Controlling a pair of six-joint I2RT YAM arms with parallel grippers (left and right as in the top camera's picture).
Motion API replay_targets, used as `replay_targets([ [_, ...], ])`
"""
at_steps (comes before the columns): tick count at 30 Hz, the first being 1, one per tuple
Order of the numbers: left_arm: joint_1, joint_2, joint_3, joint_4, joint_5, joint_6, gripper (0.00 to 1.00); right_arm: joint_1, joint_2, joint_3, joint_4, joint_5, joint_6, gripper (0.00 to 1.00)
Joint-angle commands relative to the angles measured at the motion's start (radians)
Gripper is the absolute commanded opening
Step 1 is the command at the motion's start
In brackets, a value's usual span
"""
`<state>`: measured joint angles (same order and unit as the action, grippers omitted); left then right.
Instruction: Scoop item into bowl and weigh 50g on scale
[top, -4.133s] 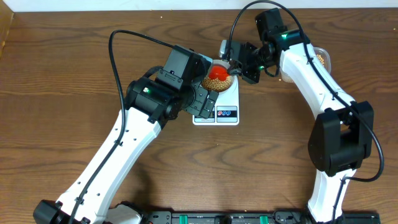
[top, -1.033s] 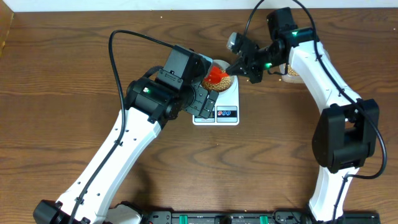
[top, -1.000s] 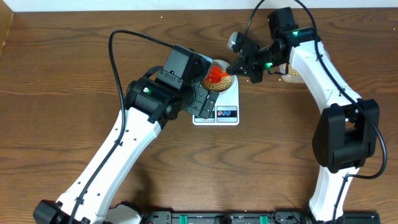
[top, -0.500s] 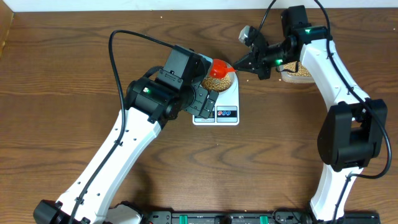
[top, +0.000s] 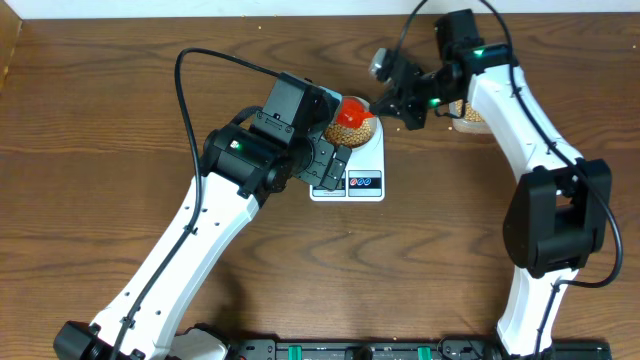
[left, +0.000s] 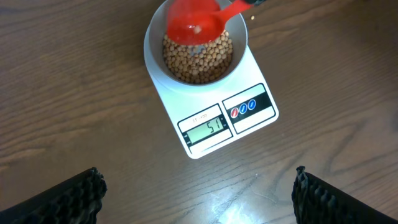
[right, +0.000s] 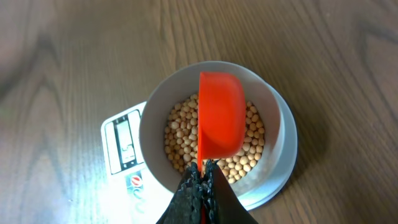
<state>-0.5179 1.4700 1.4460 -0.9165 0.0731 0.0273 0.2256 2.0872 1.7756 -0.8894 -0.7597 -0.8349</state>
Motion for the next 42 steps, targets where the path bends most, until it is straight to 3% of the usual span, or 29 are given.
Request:
replay_targets([
  [1,0.002,0.007,-0.01,-0.003,0.002,0.01,0.98,0.026,0.027,0.004,0.01,0.083,0.011,0.01],
  [42,0.002,0.007,-0.01,-0.003,0.002,0.01,0.98,0.074,0.047,0.004,-0.035,0.091,0.011,0.01],
])
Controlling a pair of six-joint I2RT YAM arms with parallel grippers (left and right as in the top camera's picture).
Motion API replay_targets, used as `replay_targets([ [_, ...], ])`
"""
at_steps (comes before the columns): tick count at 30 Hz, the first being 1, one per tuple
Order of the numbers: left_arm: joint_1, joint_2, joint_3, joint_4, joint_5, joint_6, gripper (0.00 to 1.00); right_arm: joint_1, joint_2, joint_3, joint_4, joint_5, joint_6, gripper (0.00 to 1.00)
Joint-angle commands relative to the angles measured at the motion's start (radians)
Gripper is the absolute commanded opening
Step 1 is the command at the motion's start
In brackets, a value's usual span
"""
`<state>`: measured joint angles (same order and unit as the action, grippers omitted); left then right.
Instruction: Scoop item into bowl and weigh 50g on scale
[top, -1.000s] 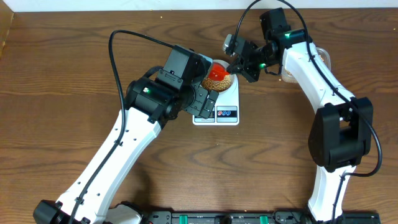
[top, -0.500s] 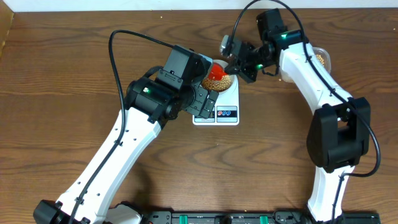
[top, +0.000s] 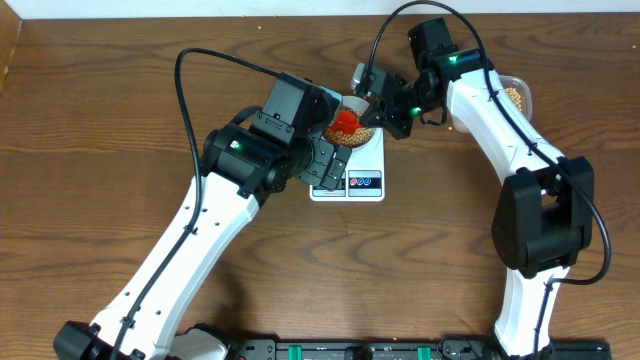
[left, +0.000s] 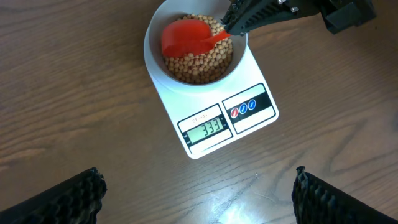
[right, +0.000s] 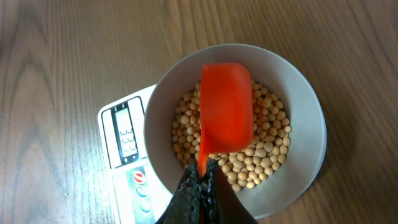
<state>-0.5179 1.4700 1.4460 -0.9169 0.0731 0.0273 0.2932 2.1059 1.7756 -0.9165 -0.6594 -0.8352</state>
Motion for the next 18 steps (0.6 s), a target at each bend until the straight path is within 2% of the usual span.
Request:
replay_targets([
  [1,0.002,0.007,-0.01,-0.003,0.002,0.01,0.98,0.005,0.028,0.004,-0.008,-0.013,0.011,0.01],
  [8,0.002,0.007,-0.01,-0.003,0.002,0.01,0.98,-0.026,0.028,0.005,-0.003,-0.134,0.012,0.01],
  [18,0.002,0.007,-0.01,-0.003,0.002,0.01,0.98,-0.058,0.028,0.005,0.011,-0.168,0.012,0.01],
])
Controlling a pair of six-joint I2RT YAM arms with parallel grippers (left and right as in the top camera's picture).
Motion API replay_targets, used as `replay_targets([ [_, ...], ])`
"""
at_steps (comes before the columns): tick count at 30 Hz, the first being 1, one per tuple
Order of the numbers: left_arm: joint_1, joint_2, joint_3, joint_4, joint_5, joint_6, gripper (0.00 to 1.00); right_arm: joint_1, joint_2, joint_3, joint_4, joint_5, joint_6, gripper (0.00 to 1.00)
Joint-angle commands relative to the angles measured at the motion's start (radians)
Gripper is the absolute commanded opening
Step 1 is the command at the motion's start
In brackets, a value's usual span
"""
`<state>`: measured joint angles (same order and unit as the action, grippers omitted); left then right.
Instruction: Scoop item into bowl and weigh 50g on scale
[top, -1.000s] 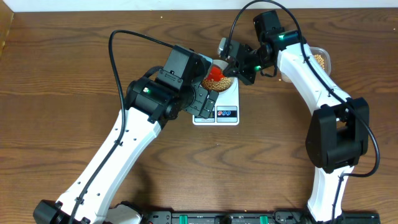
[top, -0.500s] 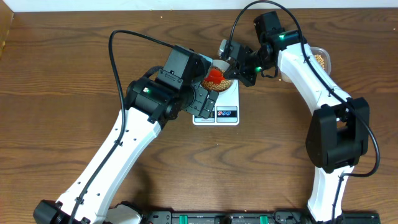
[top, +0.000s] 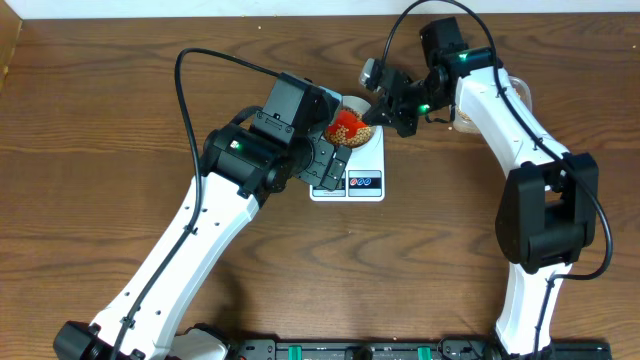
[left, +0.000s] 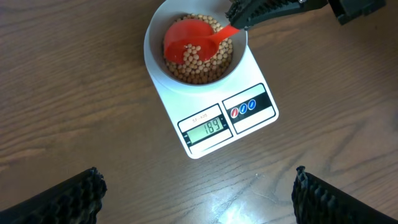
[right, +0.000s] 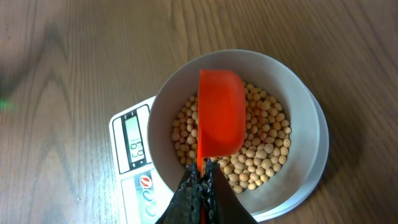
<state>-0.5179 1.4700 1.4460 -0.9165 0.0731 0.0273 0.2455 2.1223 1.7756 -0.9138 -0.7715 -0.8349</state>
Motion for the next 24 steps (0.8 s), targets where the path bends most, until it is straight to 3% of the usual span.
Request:
replay_targets([
  [1,0.002,0.007,-0.01,-0.003,0.002,0.01,0.98,-0.014,0.011,0.005,0.012,-0.068,0.012,0.01],
  [9,0.002,0.007,-0.01,-0.003,0.002,0.01,0.98,-0.054,0.011,0.026,0.013,-0.145,0.031,0.01],
  [24,0.002,0.007,-0.01,-0.003,0.002,0.01,0.98,-0.055,-0.002,0.064,0.002,-0.1,0.0,0.01],
])
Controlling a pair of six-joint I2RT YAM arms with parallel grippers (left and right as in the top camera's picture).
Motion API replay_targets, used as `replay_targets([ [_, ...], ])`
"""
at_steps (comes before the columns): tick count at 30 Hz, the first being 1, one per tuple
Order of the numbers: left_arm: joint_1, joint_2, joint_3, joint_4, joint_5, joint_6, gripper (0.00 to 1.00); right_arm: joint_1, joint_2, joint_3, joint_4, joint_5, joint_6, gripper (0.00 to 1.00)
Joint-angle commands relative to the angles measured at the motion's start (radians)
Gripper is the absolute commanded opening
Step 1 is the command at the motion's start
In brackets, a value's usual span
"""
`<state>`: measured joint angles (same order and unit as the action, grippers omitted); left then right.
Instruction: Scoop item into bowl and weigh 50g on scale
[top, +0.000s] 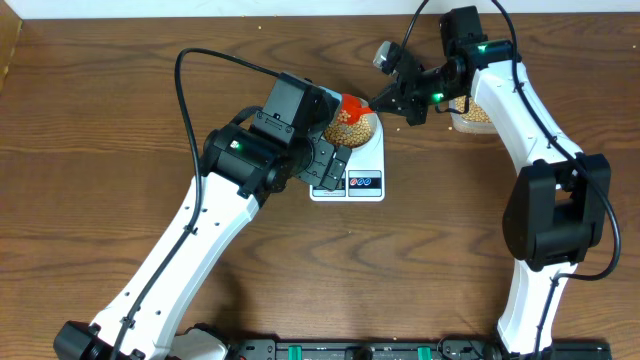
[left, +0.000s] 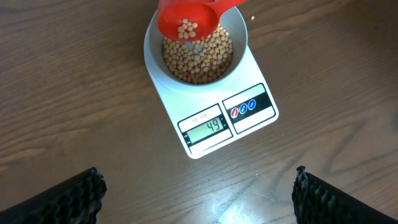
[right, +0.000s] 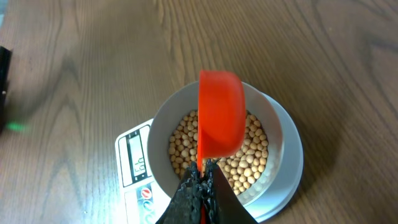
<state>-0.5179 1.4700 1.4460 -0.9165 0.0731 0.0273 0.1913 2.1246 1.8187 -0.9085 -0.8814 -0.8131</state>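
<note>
A white bowl (left: 237, 38) of tan beans (left: 199, 56) rests on the white scale (left: 214, 124); the display reads 49 in the left wrist view. My right gripper (right: 200, 176) is shut on the handle of a red scoop (right: 221, 118), which hangs above the bowl with a few beans in it (left: 186, 26). From overhead the scoop (top: 352, 104) sits over the bowl's far edge. The left gripper (left: 199, 193) is open wide, hovering above the table in front of the scale, nothing between its fingers (left: 68, 199).
A second container of beans (top: 478, 114) stands at the back right, behind the right arm. One loose bean (left: 252, 18) lies on the wood beside the scale.
The scoop has come up out of the beans and now hangs above the bowl with a few beans in it. The display went from 189 to 49. The left arm stayed still.
The scoop first hung nearly empty over the bowl, display at 51. Then it lay pressed into the beans with readings of 333 and 189. Now it is held above the bowl carrying a few beans, and the reading is 49.
</note>
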Motion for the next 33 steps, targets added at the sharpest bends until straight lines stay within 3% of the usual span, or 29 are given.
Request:
replay_targets([
  [1,0.002,0.007,-0.01,-0.003,0.002,0.01,0.98,0.001,-0.007,0.021,-0.003,0.023,-0.035,0.01],
  [8,0.002,0.007,-0.01,-0.003,0.002,0.01,0.98,0.02,-0.019,0.021,-0.015,0.12,-0.087,0.01],
  [33,0.002,0.007,-0.01,-0.003,0.002,0.01,0.98,0.042,-0.02,0.021,0.035,0.12,-0.244,0.01],
])
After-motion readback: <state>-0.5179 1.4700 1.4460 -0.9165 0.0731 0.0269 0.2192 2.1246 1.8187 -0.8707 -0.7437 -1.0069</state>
